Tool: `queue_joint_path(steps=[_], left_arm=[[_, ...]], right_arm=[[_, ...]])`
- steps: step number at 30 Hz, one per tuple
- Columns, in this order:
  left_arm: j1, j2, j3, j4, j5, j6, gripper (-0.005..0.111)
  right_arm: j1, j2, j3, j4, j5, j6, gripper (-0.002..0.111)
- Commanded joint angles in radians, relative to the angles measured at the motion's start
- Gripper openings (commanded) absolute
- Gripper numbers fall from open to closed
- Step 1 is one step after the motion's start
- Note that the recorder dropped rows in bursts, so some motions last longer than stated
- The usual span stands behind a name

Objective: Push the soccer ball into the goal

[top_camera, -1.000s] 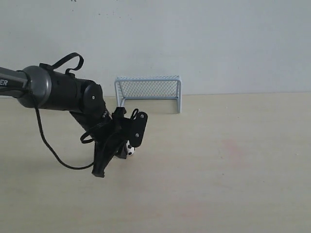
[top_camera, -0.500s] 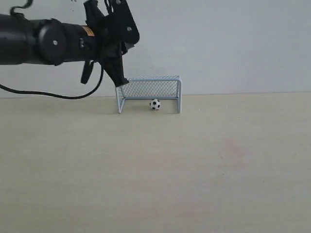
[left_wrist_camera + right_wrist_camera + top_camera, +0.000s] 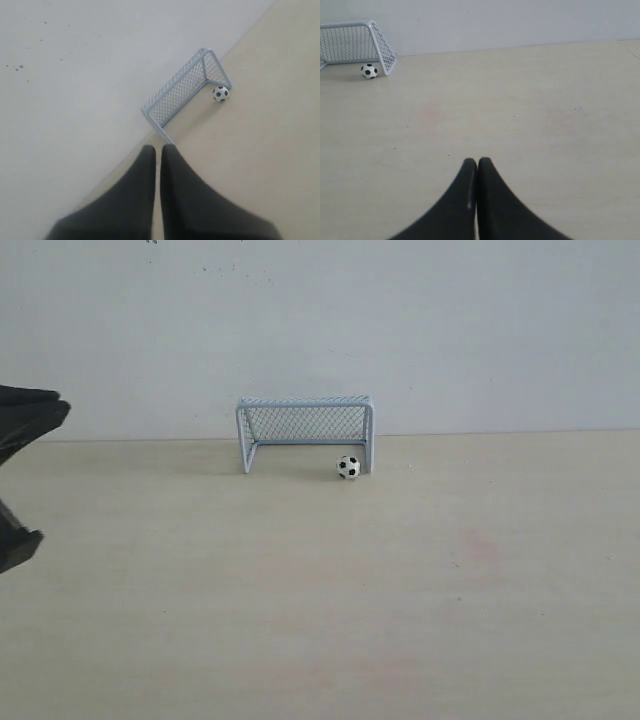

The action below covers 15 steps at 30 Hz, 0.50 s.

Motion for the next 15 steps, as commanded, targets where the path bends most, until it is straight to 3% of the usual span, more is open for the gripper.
queue_joint_path(steps=[1,5,15], left_arm=[[0.002,-0.195,0.056,-0.073,0.152,-0.02,0.004],[0.002,-0.36,0.06,-0.077,0.242,-0.02,0.004],[0.002,-0.624,0.06,-0.068,0.241,-0.014,0.004]], right_arm=[[0.001,-0.005,-0.001,-0.002,-0.003,0.001,0.0],[0.001,-0.005,-0.001,-0.002,-0.003,0.001,0.0],[0.001,-0.005,-0.001,-0.002,-0.003,0.001,0.0]])
